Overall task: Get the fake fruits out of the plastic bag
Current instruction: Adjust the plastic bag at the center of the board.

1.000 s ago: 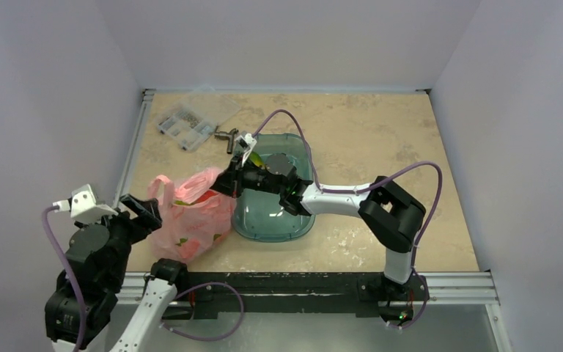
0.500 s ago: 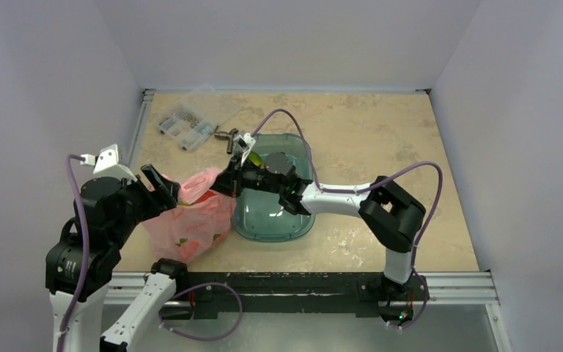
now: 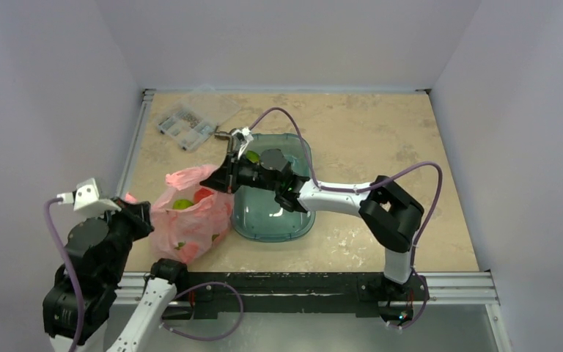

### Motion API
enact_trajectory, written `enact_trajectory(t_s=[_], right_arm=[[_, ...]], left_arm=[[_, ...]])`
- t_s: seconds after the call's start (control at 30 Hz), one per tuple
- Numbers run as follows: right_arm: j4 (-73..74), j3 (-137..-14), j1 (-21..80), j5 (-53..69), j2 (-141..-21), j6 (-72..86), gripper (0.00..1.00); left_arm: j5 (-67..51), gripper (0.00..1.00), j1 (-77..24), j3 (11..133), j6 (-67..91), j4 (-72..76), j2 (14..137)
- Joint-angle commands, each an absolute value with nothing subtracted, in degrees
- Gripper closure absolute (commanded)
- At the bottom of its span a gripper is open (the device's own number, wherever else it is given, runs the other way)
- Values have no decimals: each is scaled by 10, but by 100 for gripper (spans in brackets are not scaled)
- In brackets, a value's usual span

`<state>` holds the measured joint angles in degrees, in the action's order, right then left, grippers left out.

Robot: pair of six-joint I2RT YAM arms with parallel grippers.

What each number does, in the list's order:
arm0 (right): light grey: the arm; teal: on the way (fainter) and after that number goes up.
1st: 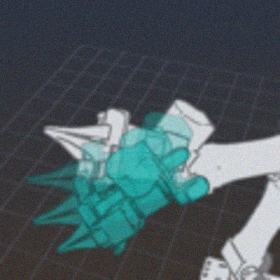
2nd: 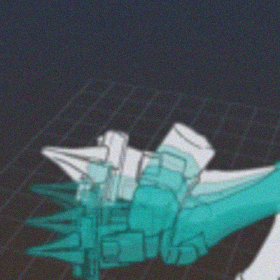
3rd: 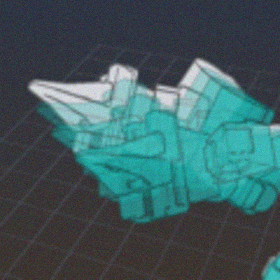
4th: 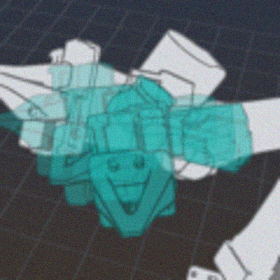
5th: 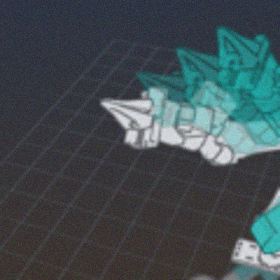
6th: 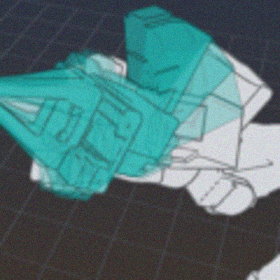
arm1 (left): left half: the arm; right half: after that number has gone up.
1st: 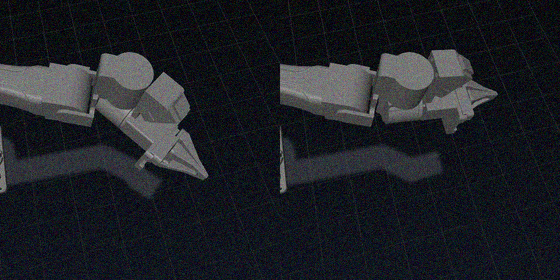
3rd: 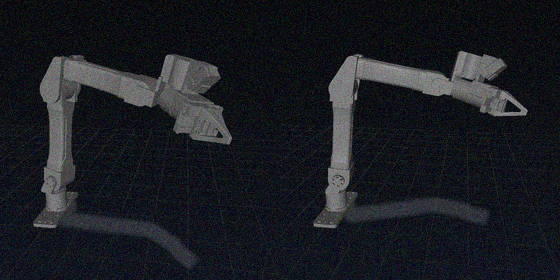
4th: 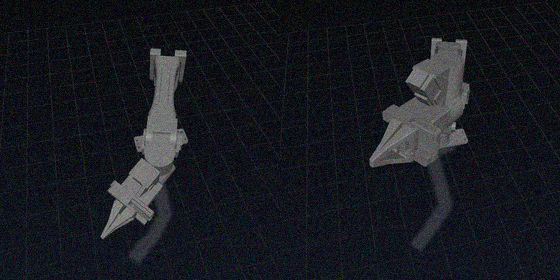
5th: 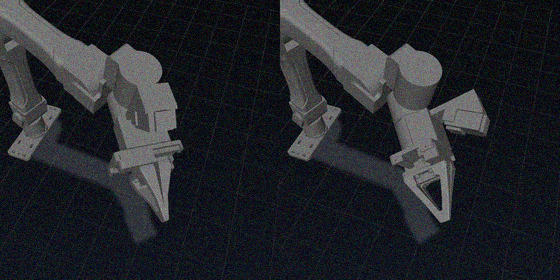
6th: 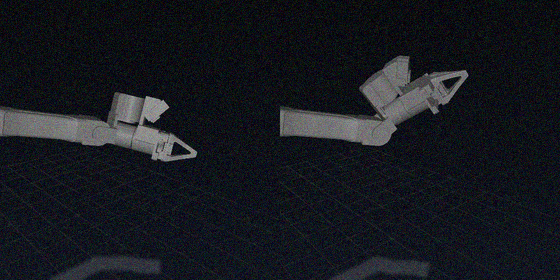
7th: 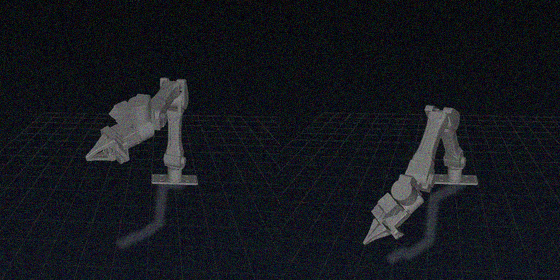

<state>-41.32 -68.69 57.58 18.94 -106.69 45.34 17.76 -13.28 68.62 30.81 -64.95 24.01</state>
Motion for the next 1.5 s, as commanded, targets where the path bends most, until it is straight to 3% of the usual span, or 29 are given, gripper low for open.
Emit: enact_trajectory(t_s=[0.0,0.3,0.6,0.73,0.83,0.97,1.1,1.27,1.47], right_arm=[[-435,-747,558,174,-1086,540,90],[-404,-931,528,171,-1219,601,91],[-304,-1165,528,147,-1324,579,89],[-272,-1188,529,150,-1331,552,79],[-237,-1170,532,145,-1311,522,61],[-43,-1237,533,154,-1308,455,37],[126,-1265,532,103,-1279,402,27],[209,-1204,533,16,-1199,373,2],[246,-1154,533,-22,-1119,343,1]], left_arm=[[195,100,-134,660,299,-652,175],[204,100,-134,693,309,-685,85],[144,100,-134,819,297,-711,156],[101,100,-134,803,300,-724,165],[51,100,-134,761,316,-710,154],[9,100,-134,728,330,-689,142],[-21,100,-134,709,331,-686,138],[-55,100,-134,680,341,-674,129],[-67,100,-134,677,339,-672,131]])
